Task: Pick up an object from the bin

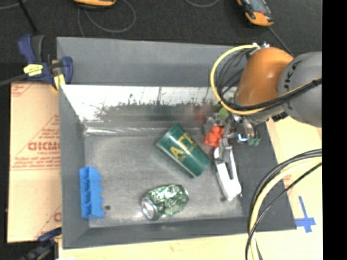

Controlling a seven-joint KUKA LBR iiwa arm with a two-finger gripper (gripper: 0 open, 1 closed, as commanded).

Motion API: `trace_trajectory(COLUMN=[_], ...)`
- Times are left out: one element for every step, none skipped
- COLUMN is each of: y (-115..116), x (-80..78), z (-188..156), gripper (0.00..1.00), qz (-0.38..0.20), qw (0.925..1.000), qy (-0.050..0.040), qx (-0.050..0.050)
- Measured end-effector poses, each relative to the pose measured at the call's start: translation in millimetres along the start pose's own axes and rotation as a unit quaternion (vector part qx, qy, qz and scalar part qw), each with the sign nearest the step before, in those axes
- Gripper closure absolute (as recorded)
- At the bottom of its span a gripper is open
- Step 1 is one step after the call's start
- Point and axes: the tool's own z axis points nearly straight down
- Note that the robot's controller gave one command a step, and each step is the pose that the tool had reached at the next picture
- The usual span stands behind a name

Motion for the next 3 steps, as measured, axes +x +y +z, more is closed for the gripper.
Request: trace_trajectory(y=[11, 23, 33], x=[-3.6, -8.2, 14.6], z=[33, 38, 37], gripper=[0.00, 0.00, 0.00], qz=[0.029, 0.021, 0.081], qw=[0.9996, 0.9998, 0.9967], qy=[0.0043, 0.0024, -0.0001], qx=[-0.002, 0.000, 0.000])
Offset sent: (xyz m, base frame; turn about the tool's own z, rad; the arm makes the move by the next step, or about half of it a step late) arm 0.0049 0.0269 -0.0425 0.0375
